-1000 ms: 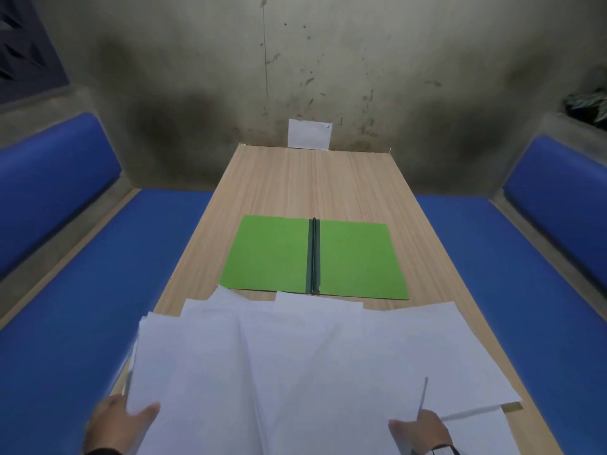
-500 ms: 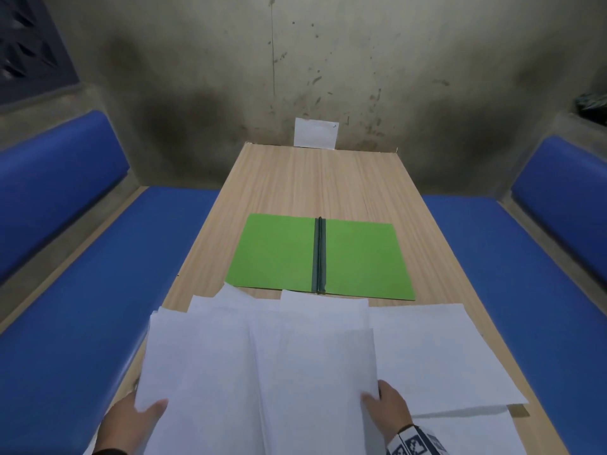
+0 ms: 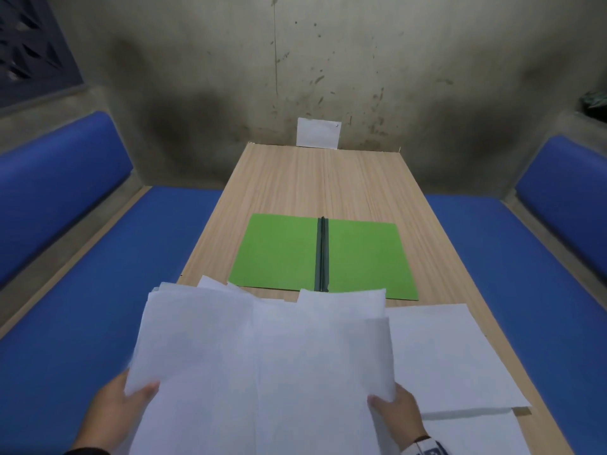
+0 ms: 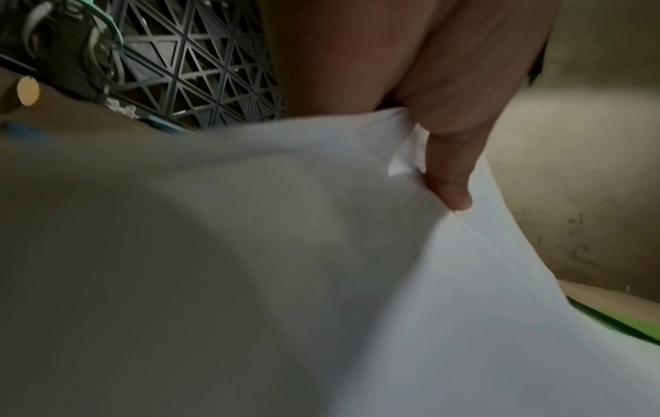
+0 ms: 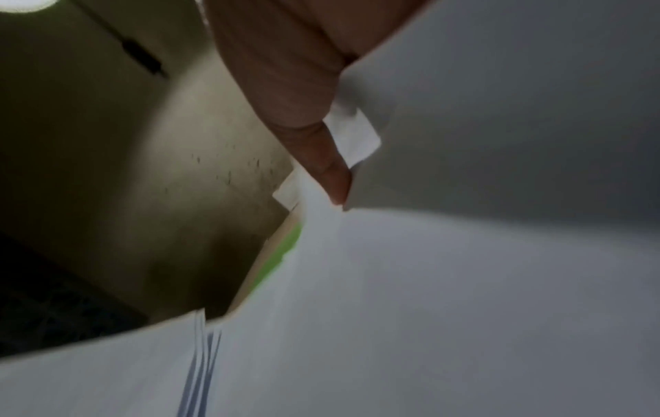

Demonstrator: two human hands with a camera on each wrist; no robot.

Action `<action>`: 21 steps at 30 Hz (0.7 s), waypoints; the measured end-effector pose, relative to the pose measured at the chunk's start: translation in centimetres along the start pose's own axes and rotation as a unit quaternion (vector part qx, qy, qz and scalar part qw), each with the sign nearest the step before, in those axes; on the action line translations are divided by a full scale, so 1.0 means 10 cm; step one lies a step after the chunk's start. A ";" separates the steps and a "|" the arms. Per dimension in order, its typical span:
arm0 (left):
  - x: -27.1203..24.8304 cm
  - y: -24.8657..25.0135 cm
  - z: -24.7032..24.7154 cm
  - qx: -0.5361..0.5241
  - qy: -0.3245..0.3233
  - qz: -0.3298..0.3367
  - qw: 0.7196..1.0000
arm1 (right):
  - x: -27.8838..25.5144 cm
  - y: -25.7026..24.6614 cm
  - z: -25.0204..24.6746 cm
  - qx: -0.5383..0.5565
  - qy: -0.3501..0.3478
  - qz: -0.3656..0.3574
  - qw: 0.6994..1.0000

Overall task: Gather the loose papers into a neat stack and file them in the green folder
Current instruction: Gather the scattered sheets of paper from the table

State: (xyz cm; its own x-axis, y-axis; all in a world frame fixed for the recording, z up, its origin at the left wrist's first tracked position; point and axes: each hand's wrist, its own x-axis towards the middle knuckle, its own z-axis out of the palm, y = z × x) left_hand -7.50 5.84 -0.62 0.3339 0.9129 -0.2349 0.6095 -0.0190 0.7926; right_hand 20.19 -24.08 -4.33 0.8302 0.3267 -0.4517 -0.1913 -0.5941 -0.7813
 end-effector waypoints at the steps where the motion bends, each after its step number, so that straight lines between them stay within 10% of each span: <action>1: -0.02 0.03 -0.03 -0.011 -0.002 0.003 1.000 | 0.00 -0.02 -0.08 0.014 0.016 -0.003 1.000; 12: -0.02 0.19 -0.25 -0.132 0.000 0.022 0.991 | 0.03 -0.03 -1.11 0.206 0.180 0.026 0.961; 21: 0.00 0.42 -0.19 -0.116 -0.061 0.093 0.987 | -0.07 -0.10 -1.15 0.319 0.148 0.001 0.936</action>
State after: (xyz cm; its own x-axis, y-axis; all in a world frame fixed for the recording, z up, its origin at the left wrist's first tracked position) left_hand -6.29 6.51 3.81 0.5183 0.8457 -0.1275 0.3526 -0.0755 0.9327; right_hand 25.82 -32.18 1.74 0.9201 0.0508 -0.3885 -0.3888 -0.0043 -0.9213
